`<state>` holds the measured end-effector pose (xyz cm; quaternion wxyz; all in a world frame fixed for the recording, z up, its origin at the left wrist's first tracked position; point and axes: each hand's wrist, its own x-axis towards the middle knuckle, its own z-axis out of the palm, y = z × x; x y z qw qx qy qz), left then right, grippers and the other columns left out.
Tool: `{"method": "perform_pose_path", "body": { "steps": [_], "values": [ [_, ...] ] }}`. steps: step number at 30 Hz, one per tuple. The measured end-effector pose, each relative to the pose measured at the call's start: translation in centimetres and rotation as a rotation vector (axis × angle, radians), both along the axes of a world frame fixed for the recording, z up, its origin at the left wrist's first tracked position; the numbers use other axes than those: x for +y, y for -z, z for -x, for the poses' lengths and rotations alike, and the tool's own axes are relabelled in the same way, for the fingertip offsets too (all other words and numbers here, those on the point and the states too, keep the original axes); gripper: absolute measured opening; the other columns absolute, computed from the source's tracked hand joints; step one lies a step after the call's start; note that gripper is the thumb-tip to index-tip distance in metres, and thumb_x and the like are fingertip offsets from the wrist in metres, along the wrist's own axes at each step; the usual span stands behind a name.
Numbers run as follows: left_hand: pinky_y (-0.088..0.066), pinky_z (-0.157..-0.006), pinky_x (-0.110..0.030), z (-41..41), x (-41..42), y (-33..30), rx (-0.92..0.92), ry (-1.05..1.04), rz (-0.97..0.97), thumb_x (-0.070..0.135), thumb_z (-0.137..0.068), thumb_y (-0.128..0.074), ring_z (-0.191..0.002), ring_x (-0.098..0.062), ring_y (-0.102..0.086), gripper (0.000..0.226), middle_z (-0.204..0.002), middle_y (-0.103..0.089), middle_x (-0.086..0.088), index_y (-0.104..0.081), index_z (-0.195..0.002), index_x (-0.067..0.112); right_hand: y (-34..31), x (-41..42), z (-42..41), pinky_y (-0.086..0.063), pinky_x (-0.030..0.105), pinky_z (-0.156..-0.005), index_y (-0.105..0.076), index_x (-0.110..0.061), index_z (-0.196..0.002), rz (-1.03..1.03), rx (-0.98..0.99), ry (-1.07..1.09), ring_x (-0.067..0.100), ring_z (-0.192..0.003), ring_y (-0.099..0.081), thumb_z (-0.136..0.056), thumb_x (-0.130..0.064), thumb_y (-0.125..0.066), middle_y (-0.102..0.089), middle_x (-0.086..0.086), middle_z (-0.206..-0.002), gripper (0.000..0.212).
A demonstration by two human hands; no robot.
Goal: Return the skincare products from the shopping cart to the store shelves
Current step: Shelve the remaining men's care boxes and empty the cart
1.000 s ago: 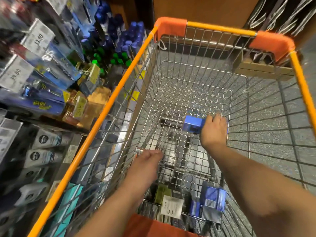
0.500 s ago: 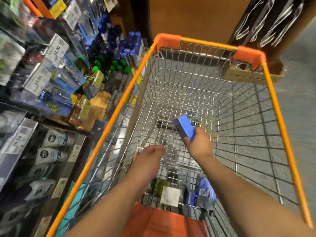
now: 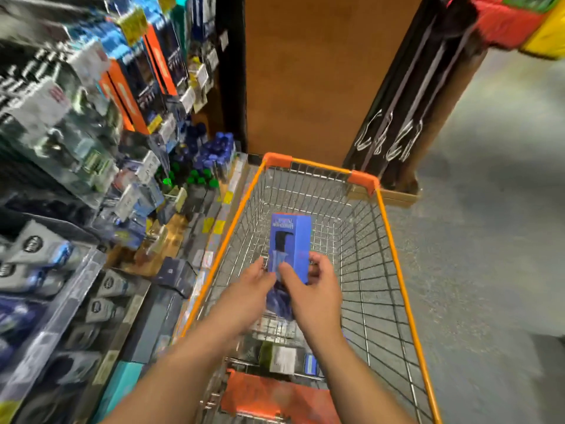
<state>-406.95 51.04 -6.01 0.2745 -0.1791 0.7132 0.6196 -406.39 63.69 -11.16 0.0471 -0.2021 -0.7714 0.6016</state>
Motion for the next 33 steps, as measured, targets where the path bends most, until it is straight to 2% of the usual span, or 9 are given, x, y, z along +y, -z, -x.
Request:
{"method": "perform_pose_path", "body": {
  "steps": [1, 3, 5, 12, 14, 21, 26, 29, 33],
  "values": [
    [-0.053, -0.094, -0.03, -0.4, -0.7, -1.0, 0.021, 0.026, -0.028, 0.029, -0.109, -0.046, -0.097, 0.009, -0.066, 0.032, -0.124, -0.068, 0.02, -0.045, -0.137, 0.044, -1.8, -0.6, -0.2, -0.054, 0.023, -0.069, -0.062, -0.031, -0.098, 0.018, 0.032, 0.0, 0.0, -0.071, -0.066, -0.082, -0.024, -0.084, -0.072, -0.019, -0.083, 0.027],
    [-0.057, -0.09, -0.035, -1.3, -2.1, -3.1, 0.062, 0.064, -0.051, 0.027, -0.109, -0.046, -0.093, 0.007, -0.067, 0.029, -0.099, -0.071, 0.032, -0.053, -0.124, 0.051, -5.3, -1.5, -0.7, -0.049, 0.014, -0.066, -0.061, -0.032, -0.095, 0.038, 0.095, -0.023, -0.005, -0.069, -0.063, -0.083, -0.021, -0.083, -0.069, -0.026, -0.081, 0.028],
    [-0.054, -0.098, -0.05, -2.4, -3.7, -5.7, 0.103, 0.084, -0.043, 0.032, -0.108, -0.046, -0.108, -0.004, -0.067, 0.032, -0.102, -0.071, 0.033, -0.056, -0.123, 0.059, -8.5, -2.5, -1.3, -0.048, 0.013, -0.065, -0.062, -0.03, -0.098, 0.061, 0.149, -0.057, -0.006, -0.068, -0.062, -0.084, -0.02, -0.083, -0.069, -0.016, -0.078, 0.028],
    [-0.059, -0.092, -0.05, -6.1, -9.2, -13.2, 0.289, 0.07, -0.101, 0.02, -0.108, -0.047, -0.107, -0.016, -0.073, 0.031, -0.118, -0.075, 0.007, -0.061, -0.131, 0.035, -16.4, -7.1, -3.2, -0.054, 0.039, -0.067, -0.065, -0.028, -0.096, 0.193, 0.244, -0.18, 0.01, -0.066, -0.062, -0.064, -0.055, -0.078, -0.065, -0.008, -0.072, 0.043],
    [-0.061, -0.087, -0.047, -7.4, -10.7, -14.8, 0.327, 0.009, -0.131, 0.012, -0.107, -0.049, -0.106, -0.019, -0.074, 0.032, -0.118, -0.076, 0.004, -0.062, -0.128, 0.032, -18.2, -8.5, -3.8, -0.054, 0.042, -0.067, -0.066, -0.025, -0.096, 0.246, 0.277, -0.253, 0.015, -0.067, -0.062, -0.066, -0.051, -0.079, -0.066, -0.006, -0.07, 0.042],
    [-0.057, -0.054, -0.026, -12.7, -16.4, -20.5, 0.536, -0.255, -0.229, -0.003, -0.098, -0.057, -0.083, -0.01, -0.073, 0.047, -0.115, -0.076, -0.002, -0.059, -0.136, 0.024, -24.0, -14.2, -5.9, -0.053, 0.034, -0.078, -0.067, -0.016, -0.104, 0.387, 0.39, -0.495, 0.015, -0.084, -0.065, -0.071, -0.057, -0.069, -0.071, 0.004, -0.092, 0.052],
    [-0.063, -0.066, -0.039, -16.6, -20.2, -24.4, 0.712, -0.429, -0.196, 0.001, -0.093, -0.064, -0.094, -0.017, -0.077, 0.049, -0.106, -0.078, 0.003, -0.058, -0.133, 0.029, -27.9, -18.0, -7.6, -0.059, 0.035, -0.078, -0.07, -0.011, -0.111, 0.413, 0.404, -0.747, 0.016, -0.089, -0.072, -0.09, -0.048, -0.057, -0.078, 0.006, -0.103, 0.045],
    [-0.062, -0.063, -0.037, -19.5, -23.4, -27.0, 0.823, -0.536, -0.145, 0.015, -0.082, -0.071, -0.093, -0.019, -0.077, 0.054, -0.107, -0.078, 0.002, -0.058, -0.131, 0.033, -30.2, -21.2, -9.1, -0.058, 0.041, -0.077, -0.074, -0.021, -0.11, 0.424, 0.428, -0.914, 0.027, -0.09, -0.071, -0.087, -0.059, -0.06, -0.076, 0.015, -0.104, 0.046],
    [-0.062, -0.069, -0.041, -23.2, -27.1, -29.5, 0.926, -0.665, -0.094, 0.022, -0.076, -0.074, -0.098, -0.026, -0.076, 0.06, -0.113, -0.076, -0.005, -0.059, -0.133, 0.037, -32.8, -25.3, -10.5, -0.053, 0.031, -0.066, -0.075, -0.033, -0.107, 0.442, 0.48, -1.107, 0.027, -0.079, -0.061, -0.084, -0.058, -0.063, -0.072, 0.021, -0.098, 0.036]
  ]
}}
